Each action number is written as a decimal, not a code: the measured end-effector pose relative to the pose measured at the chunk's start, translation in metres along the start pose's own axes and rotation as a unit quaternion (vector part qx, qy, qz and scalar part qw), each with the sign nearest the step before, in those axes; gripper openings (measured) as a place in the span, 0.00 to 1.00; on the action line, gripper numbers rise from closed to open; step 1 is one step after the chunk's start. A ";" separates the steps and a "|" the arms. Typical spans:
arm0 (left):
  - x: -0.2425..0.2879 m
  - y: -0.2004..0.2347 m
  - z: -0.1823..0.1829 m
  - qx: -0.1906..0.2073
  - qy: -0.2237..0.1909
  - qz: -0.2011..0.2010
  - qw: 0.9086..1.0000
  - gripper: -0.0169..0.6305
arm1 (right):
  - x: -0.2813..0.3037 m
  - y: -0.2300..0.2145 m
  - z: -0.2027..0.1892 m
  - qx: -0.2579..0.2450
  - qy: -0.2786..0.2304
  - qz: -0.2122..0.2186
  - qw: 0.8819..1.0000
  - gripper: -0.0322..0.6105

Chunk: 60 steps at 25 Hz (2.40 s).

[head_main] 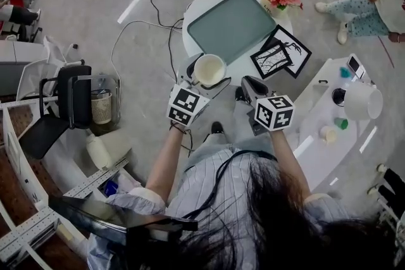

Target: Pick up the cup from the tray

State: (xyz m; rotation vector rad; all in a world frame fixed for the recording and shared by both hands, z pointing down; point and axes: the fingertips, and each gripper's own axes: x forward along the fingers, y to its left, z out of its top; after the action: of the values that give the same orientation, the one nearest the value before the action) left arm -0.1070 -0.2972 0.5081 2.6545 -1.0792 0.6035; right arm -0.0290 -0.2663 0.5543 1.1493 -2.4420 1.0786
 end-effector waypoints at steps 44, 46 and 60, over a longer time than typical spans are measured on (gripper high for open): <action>-0.156 -0.231 -0.043 -0.013 -0.035 -0.026 0.999 0.71 | -0.200 0.112 -0.150 -0.023 -0.050 -0.006 0.998 0.12; -0.164 -0.248 -0.047 -0.012 -0.035 -0.023 0.999 0.71 | -0.213 0.116 -0.159 -0.027 -0.052 -0.001 0.998 0.12; -0.228 -0.345 -0.089 -0.022 -0.025 0.010 0.999 0.71 | -0.297 0.144 -0.225 -0.045 -0.059 0.030 0.997 0.12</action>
State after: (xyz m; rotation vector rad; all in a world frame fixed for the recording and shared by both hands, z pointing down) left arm -0.0377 0.1184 0.4711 2.6371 -1.1208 0.5133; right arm 0.0404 0.1223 0.4930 1.1492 -2.6014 0.9316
